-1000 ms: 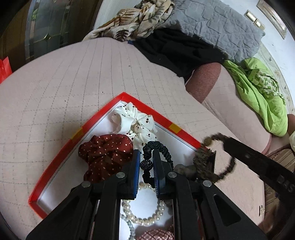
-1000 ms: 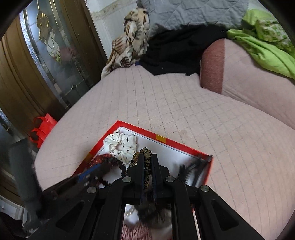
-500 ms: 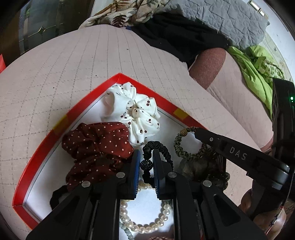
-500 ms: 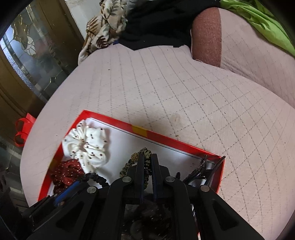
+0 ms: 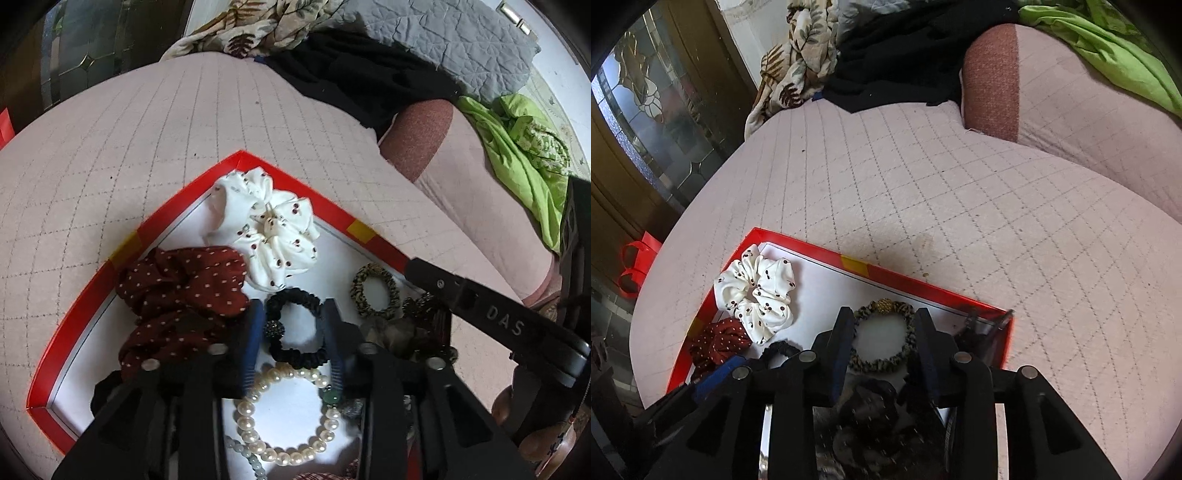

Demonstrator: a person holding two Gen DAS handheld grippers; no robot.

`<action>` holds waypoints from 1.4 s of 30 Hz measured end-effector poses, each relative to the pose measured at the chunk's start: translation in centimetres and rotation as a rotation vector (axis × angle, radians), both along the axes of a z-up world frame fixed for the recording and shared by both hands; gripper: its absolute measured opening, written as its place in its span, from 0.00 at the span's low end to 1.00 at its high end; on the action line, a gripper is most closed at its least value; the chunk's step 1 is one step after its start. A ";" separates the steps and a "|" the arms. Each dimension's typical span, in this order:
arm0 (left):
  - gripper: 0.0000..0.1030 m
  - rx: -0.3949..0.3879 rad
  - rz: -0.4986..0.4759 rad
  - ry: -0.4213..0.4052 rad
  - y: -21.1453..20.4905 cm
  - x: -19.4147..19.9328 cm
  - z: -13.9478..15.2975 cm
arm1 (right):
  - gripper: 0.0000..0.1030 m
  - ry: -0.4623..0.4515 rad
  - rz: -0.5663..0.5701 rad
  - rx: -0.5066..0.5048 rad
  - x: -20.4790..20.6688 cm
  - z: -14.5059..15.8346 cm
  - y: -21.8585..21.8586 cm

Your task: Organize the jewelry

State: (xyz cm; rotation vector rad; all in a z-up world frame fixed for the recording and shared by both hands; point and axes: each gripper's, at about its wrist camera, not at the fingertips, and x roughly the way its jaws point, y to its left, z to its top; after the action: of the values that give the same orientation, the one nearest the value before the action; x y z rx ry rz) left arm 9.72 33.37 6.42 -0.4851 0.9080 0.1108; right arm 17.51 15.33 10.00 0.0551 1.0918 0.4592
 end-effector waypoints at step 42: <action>0.92 0.603 0.148 -0.300 -8.6 -25.1 14.0 | 0.58 -0.123 -0.116 -0.044 -27.1 6.0 -12.8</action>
State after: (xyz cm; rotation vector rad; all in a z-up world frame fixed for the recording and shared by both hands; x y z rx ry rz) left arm -15.35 24.81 20.47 -0.0011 0.5052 0.4216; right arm -9.63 2.53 16.00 0.0508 0.9722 0.3301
